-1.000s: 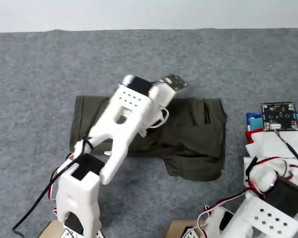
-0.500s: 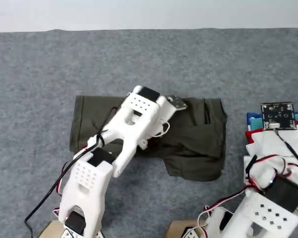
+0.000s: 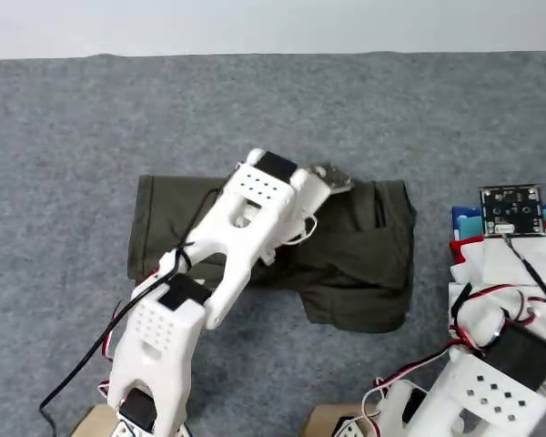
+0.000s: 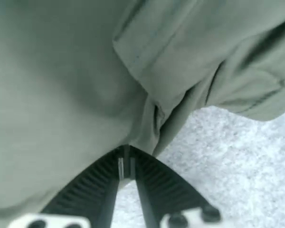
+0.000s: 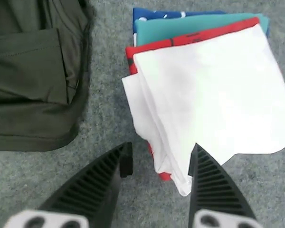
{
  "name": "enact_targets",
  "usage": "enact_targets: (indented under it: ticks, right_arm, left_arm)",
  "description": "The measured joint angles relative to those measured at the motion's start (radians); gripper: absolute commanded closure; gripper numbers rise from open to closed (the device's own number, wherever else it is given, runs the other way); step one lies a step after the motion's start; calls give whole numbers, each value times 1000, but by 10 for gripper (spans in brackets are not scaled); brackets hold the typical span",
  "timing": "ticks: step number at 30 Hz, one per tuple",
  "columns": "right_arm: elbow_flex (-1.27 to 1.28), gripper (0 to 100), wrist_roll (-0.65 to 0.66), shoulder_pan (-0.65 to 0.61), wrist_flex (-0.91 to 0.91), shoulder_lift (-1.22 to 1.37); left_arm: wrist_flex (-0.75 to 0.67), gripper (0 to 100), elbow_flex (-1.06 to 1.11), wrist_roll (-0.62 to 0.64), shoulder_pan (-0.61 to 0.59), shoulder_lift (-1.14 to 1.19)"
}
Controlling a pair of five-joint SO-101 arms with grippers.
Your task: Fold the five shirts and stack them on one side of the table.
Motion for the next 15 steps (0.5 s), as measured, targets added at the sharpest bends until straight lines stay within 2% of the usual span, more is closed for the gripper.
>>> enact_targets:
  ticks: [6, 10, 15]
  right_arm:
    - [0, 801, 3, 83, 44, 0]
    - [0, 801, 61, 238, 49, 0]
    - [0, 801, 130, 439, 49, 0]
  left_arm:
    - [2, 998, -34, -5, 52, -130]
    - [-5, 998, -48, -5, 72, -149]
    - [-109, 998, -48, -5, 80, -149]
